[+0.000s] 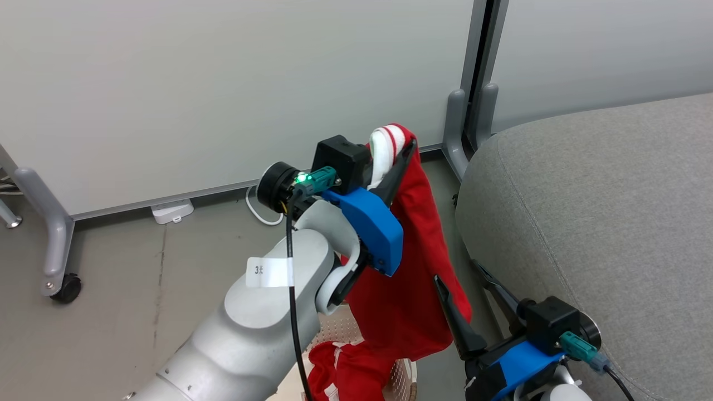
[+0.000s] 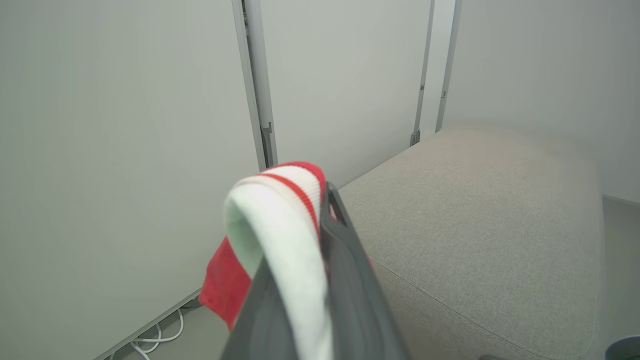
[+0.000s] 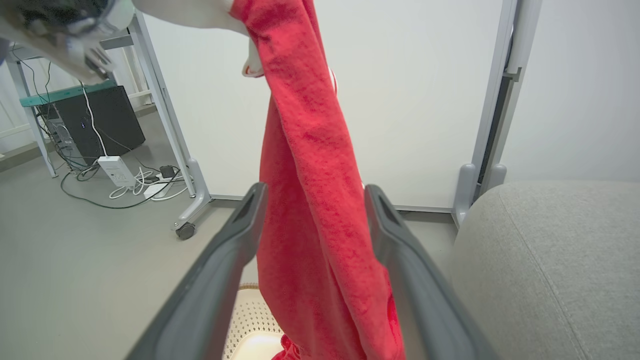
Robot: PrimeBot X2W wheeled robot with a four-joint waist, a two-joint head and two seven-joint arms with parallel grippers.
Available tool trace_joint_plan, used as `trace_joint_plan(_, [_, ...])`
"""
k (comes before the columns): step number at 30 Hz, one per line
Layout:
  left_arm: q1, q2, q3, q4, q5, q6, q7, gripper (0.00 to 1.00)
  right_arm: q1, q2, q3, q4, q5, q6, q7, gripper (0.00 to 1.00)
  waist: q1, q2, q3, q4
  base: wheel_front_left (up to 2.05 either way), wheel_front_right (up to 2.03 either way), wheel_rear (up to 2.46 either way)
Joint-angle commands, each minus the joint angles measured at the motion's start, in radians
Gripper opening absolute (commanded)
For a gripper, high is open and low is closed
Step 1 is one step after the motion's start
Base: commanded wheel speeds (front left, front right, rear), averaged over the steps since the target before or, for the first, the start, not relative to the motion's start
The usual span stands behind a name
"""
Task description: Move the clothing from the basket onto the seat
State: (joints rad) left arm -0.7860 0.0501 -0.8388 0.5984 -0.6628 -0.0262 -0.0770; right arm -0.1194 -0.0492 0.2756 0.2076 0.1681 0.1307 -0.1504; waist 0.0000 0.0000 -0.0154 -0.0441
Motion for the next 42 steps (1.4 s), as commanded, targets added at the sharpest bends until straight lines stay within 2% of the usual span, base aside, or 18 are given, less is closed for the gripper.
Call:
trace_joint_plan(1, [-0.017,0.001,-0.011,-0.008,-0.012,0.010,0.001,0.00,0.013,-0.002,0.001,-0.005,-0.004,0.000,0.003,1.00,0.0000,0.0000,0.000,0.000,0.00,0.00,0.00])
trace_joint_plan(12, [-0.043,0.001,-0.085,-0.001,-0.077,0.040,-0.007,0.00,0.009,-0.002,0.001,-0.003,-0.002,0.000,0.003,1.00,0.0000,0.0000,0.003,-0.007,0.00,0.00,0.00])
trace_joint_plan(26, [-0.066,0.001,-0.155,0.019,-0.128,0.052,-0.032,0.00,-0.049,-0.002,-0.004,0.032,-0.029,0.000,0.016,1.00,0.0000,0.0000,0.012,-0.005,0.00,0.00,0.00])
trace_joint_plan(32, [-0.074,0.001,-0.183,0.017,-0.148,0.058,-0.041,0.00,-0.127,-0.002,0.002,0.113,-0.034,0.000,0.014,1.00,0.0000,0.0000,0.017,-0.001,0.00,0.00,0.00])
trace_joint_plan(42, [-0.089,0.001,-0.232,0.005,-0.183,0.067,-0.051,0.00,-0.284,-0.002,0.034,0.334,0.015,0.000,-0.015,1.00,0.0000,0.0000,0.030,0.013,0.00,0.00,0.00])
